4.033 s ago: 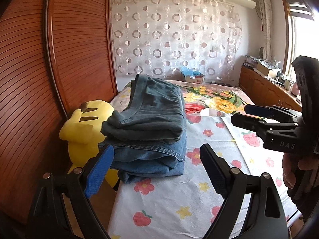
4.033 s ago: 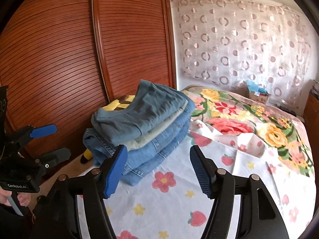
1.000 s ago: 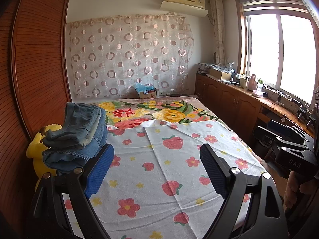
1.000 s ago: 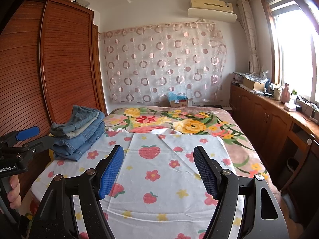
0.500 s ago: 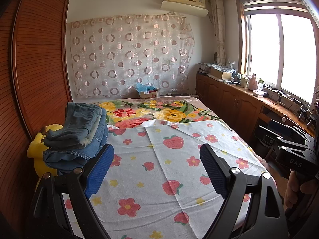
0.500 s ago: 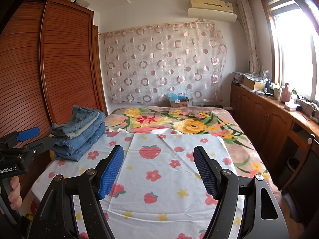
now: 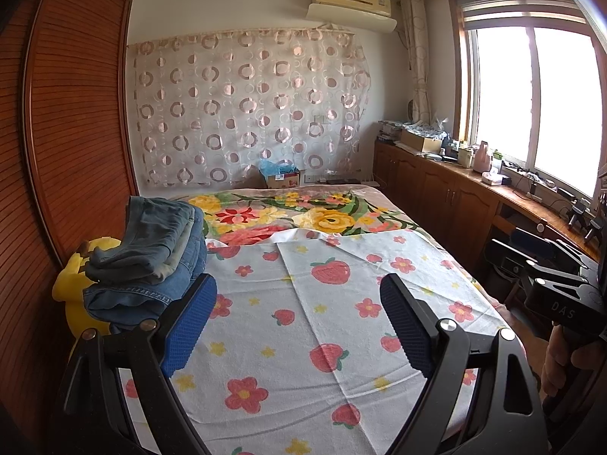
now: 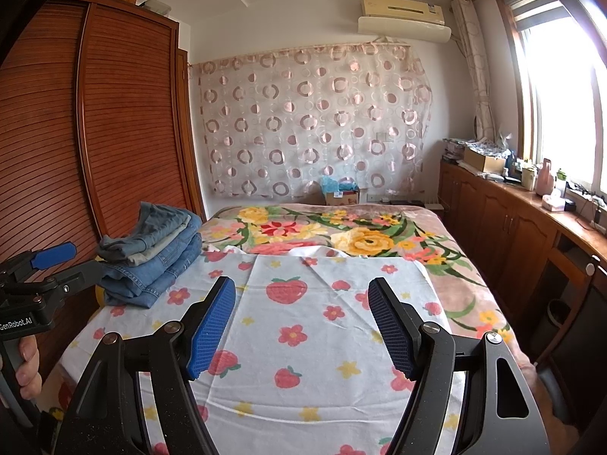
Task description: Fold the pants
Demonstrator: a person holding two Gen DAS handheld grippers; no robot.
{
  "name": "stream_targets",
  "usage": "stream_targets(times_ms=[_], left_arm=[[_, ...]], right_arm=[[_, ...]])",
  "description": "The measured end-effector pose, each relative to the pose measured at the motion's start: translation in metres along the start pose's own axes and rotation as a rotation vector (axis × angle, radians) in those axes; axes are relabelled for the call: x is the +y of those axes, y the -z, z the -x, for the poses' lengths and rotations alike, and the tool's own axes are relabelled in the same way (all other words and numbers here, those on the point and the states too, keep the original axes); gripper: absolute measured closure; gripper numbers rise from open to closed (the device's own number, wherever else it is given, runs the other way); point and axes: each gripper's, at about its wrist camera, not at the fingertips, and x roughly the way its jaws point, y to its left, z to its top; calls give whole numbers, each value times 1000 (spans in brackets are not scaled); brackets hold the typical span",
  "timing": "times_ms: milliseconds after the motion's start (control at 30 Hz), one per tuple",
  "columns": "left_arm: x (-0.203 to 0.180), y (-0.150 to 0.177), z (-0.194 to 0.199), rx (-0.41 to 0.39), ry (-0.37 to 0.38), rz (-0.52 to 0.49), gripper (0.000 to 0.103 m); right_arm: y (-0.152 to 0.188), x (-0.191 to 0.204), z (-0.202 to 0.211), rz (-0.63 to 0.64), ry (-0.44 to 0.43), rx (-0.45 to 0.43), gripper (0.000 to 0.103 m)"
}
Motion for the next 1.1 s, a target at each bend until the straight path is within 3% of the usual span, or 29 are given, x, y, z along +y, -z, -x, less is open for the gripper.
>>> stream_targets(times_ms=[1100], left_arm=[[0, 1, 0, -2, -1, -1, 15]], right_arm=[[1, 1, -2, -2, -1, 0, 29]])
